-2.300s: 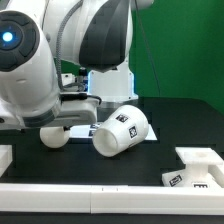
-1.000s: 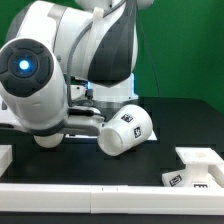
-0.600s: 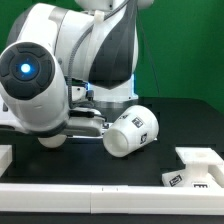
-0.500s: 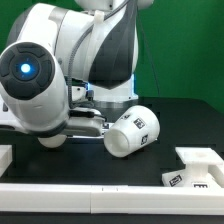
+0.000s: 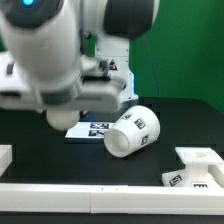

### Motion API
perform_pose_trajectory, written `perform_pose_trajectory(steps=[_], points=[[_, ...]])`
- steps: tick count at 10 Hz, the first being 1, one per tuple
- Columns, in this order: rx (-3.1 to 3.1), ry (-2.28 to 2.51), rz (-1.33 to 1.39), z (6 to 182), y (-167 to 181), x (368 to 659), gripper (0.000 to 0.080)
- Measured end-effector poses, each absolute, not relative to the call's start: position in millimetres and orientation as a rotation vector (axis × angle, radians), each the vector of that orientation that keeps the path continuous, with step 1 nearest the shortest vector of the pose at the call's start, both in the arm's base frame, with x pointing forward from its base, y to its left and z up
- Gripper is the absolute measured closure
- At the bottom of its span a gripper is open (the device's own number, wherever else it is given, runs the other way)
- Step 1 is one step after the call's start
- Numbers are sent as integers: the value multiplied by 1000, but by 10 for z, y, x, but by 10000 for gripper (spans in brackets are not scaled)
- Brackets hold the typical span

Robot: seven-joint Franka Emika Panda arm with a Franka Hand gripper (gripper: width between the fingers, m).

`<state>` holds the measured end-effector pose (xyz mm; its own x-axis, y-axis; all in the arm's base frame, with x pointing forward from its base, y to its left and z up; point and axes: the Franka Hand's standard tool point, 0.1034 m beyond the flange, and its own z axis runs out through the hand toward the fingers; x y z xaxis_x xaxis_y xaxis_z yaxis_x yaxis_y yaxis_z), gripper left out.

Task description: Assemble lamp

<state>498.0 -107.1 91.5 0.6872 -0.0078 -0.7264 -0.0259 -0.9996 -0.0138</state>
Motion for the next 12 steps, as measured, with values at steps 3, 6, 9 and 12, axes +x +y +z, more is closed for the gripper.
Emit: perform_pose_trajectory(steps=[3,6,9,12], points=[[-3003,-11,904,945,-1021,5042,223],[-3071,20,488,1209,-681,5329,223],[-3090,15,52,1610,-187,5618,223],[-3115,-1,-242,1523,-292,5631,223]])
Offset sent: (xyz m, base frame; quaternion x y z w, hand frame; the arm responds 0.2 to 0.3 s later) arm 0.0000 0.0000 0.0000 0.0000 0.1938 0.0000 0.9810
